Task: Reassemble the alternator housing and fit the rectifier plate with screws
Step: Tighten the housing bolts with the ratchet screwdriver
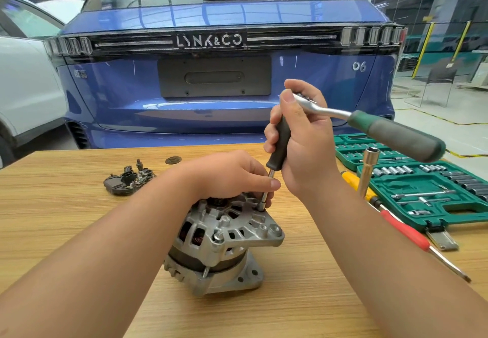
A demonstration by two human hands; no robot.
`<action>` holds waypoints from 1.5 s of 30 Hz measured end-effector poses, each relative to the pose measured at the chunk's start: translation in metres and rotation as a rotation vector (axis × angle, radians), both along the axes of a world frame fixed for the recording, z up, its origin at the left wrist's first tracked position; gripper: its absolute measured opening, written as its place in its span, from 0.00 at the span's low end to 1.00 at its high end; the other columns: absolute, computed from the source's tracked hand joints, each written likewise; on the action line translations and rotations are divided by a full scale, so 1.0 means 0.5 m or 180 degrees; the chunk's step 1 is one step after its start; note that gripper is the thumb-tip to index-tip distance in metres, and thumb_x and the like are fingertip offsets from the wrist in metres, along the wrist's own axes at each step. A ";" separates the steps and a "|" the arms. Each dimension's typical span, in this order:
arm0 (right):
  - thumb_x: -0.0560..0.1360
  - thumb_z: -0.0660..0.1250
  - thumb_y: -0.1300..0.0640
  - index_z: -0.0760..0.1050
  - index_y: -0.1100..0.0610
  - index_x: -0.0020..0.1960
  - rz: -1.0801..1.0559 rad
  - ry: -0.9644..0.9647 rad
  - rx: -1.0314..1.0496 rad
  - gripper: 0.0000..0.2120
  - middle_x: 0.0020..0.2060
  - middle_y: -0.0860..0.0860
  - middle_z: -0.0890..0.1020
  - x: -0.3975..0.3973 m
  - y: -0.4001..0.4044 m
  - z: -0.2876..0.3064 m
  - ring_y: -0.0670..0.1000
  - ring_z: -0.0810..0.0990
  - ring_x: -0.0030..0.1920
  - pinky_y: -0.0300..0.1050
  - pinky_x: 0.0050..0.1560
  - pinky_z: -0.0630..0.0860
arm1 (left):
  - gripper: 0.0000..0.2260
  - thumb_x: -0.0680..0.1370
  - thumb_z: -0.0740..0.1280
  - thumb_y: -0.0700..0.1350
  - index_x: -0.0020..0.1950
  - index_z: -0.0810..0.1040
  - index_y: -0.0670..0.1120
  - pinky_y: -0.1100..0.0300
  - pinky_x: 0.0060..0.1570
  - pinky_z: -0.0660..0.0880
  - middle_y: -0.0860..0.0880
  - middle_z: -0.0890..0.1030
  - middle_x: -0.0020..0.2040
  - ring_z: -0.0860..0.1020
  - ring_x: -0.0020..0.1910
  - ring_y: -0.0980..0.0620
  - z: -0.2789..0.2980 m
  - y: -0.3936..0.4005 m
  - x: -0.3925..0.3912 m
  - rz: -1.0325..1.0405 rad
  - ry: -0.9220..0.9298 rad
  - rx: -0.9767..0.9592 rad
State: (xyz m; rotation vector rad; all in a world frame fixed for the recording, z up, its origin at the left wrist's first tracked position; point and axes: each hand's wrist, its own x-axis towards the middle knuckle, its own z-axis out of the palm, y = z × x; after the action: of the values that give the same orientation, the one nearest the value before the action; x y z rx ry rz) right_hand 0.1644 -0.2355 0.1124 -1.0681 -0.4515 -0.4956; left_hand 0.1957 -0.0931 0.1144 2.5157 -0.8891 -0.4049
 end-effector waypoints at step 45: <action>0.83 0.54 0.40 0.76 0.50 0.34 0.0334 0.0279 0.0541 0.25 0.31 0.51 0.74 -0.041 -0.024 0.053 0.50 0.69 0.25 0.40 0.26 0.64 | 0.14 0.81 0.63 0.63 0.49 0.83 0.56 0.59 0.43 0.71 0.66 0.85 0.41 0.81 0.40 0.68 -0.014 -0.013 0.017 0.0852 0.0113 0.0056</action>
State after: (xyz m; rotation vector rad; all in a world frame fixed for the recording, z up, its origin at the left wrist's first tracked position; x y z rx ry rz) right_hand 0.1436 -0.2476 0.1391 -0.8941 -0.3790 -0.3856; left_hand 0.2041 -0.0998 0.1074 2.5887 -0.5268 -0.3695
